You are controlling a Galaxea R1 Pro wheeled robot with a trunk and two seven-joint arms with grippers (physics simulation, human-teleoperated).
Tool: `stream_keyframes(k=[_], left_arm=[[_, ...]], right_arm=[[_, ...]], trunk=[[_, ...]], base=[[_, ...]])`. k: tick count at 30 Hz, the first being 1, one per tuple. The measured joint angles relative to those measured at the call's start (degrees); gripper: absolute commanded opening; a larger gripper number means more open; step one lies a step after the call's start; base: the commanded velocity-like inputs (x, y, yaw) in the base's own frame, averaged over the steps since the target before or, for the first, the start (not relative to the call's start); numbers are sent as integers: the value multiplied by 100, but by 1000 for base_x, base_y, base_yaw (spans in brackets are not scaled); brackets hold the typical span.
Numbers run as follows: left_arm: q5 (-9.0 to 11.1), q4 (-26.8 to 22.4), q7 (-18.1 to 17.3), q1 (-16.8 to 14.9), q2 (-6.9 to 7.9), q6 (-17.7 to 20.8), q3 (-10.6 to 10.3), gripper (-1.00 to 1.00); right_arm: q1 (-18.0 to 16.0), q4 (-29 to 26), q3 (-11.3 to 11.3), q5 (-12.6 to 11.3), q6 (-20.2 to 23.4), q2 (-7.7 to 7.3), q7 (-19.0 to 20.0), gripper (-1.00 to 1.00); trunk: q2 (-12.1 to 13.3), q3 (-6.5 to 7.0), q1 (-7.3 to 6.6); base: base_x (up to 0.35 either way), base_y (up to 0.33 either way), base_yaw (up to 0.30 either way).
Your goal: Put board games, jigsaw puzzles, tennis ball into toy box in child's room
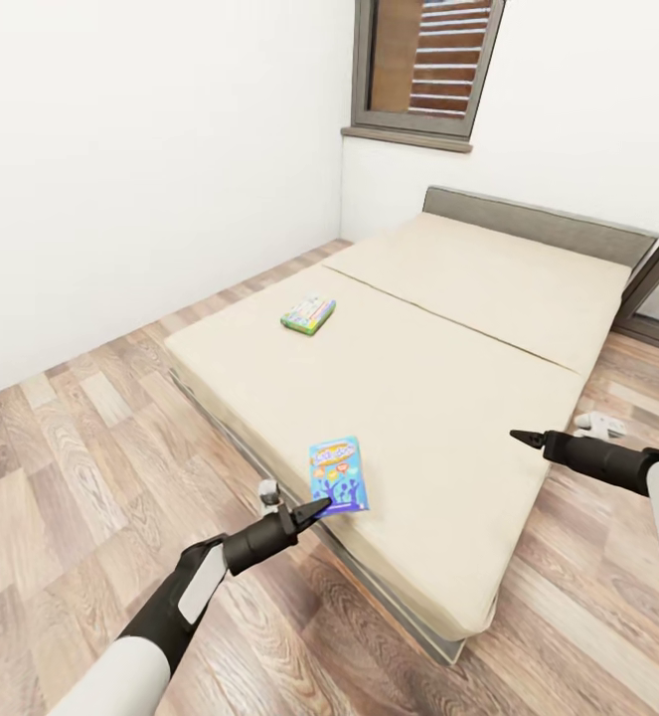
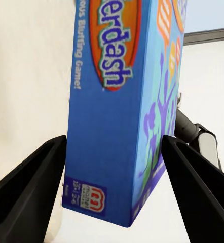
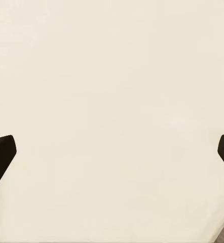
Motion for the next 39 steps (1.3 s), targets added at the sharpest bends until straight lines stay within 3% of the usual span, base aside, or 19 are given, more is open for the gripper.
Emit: stream_keyframes(k=[12, 15, 27, 39], left_arm=[[27, -142, 3, 139, 166, 122, 122, -100], [42, -181, 5, 198, 210, 136, 313, -100], [47, -228, 17, 274, 277, 165, 499, -100], [39, -238, 24, 292, 321, 202, 527, -100]], right_arm=[[48, -210, 364, 1, 0, 70, 1, 100], [82, -288, 442, -3, 0, 73, 6, 100], [178, -528, 491, -1, 0, 82, 10, 100], [193, -563, 490, 5, -1, 85, 0, 100]], trunk=[[481, 216, -264], [602, 273, -329], [1083, 503, -593], [1564, 719, -857]], base=[[0, 0, -3], [0, 0, -41], [0, 0, -25], [0, 0, 222]])
